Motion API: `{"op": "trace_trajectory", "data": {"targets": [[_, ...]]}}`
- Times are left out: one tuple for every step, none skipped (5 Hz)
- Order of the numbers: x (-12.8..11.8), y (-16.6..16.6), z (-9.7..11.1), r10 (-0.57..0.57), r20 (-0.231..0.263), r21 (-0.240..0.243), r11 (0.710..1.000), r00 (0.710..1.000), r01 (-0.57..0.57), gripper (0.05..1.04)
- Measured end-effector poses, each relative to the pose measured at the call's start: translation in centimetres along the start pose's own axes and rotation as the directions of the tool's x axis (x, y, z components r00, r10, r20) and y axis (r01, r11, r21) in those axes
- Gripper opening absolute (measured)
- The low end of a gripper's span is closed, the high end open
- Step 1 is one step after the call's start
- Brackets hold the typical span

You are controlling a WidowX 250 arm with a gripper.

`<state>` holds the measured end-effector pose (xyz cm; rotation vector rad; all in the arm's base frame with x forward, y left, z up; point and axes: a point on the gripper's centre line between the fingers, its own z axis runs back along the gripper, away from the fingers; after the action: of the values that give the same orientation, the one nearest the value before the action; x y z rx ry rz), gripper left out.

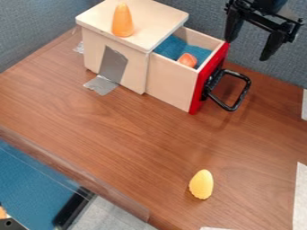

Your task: Take the toy out and put it on top of the drawer

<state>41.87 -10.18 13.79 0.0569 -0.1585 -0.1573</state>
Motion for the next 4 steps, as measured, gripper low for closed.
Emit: {"op": "trace_trajectory", "data": {"targets": [[-0.4,-0.2,-1.9,0.000,-0.049,0.002,1.000,0.999,0.000,1.000],[-0.9,1.9,-2.9,0.061,-0.074,0.006,0.998,0.995,-0.061,1.000],[-1.1,5.6,-3.0,0.142,-0.068,0.009,0.990,0.988,-0.141,1.000],[-1.4,6.8,-2.3,0.158,-0.038,0.005,0.987,0.987,-0.158,1.000]]}}
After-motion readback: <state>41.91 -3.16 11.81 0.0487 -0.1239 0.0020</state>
